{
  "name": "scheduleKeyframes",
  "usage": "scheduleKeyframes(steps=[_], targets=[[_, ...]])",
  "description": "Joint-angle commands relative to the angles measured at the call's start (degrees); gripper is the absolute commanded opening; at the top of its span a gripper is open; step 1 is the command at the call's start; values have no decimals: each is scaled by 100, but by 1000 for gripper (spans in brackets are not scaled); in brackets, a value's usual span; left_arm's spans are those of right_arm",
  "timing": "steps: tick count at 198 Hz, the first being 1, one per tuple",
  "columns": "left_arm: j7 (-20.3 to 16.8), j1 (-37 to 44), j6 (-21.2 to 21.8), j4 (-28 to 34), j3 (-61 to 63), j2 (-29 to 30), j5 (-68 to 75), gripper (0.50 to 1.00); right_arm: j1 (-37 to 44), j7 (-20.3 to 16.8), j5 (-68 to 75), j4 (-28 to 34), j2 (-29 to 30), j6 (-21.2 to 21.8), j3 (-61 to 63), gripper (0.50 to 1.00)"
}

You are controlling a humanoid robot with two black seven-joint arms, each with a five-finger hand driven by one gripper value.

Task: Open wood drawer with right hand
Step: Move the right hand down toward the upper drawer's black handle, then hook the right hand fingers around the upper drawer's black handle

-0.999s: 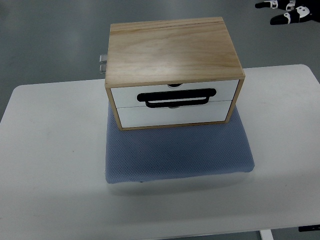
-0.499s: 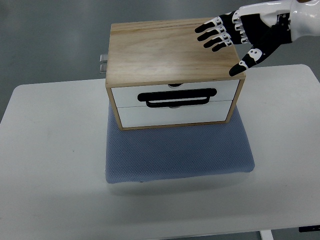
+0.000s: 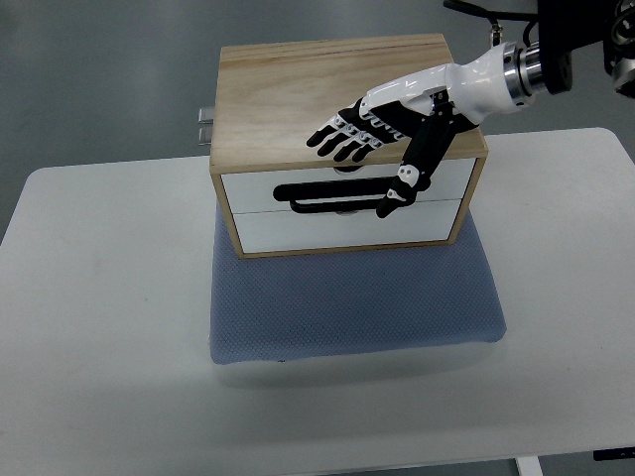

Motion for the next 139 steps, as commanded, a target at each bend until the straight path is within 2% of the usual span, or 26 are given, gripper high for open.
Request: scheduleKeyframes(steps=[1,37,80,139], targets=[[0,2,0,0,0,0,0,1000,-110,0,-2,-1,197,-159,-36,952],[0,2,0,0,0,0,0,1000,-479,-18,-19,-18,461,-625,-27,952],[0,2,0,0,0,0,0,1000,-673,-26,-19,-27,514,-924,-27,952],[0,2,0,0,0,0,0,1000,-734,-18,-19,-36,479,-1056,-27,952]])
